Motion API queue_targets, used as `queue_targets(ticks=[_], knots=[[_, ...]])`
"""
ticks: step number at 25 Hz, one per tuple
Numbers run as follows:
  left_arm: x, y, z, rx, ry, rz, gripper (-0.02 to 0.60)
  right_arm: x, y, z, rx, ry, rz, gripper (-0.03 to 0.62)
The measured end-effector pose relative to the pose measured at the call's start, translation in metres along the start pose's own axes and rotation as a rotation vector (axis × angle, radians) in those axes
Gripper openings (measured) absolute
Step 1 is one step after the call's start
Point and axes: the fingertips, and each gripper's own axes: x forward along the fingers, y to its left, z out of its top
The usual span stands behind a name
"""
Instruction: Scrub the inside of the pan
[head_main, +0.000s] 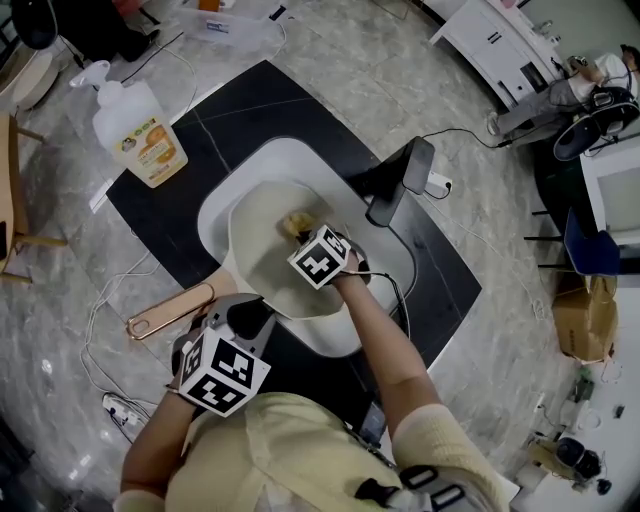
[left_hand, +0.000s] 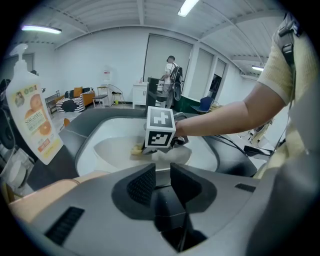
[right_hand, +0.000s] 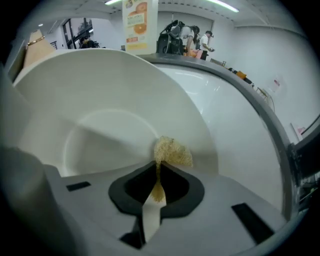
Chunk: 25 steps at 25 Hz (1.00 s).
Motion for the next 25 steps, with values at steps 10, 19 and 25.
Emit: queue_targets(ticks=[10,19,25], knots=[[0.001,0.001,-0.001,-0.003,0.0,0.001,0.094,0.029,0.007,-0.006,0.109,0.074,0.064,0.038],[0.0,0.0,-0.001,0.01,0.004,0.001,0.094,0.023,0.027,0.037,-0.01,-0.038,0.152,0.038],[0.001,0.0,-0.002,0.019,0.014,-0.001,0.094,0.006,0.058,0.061,-0.123,-0.122,0.239,0.037]])
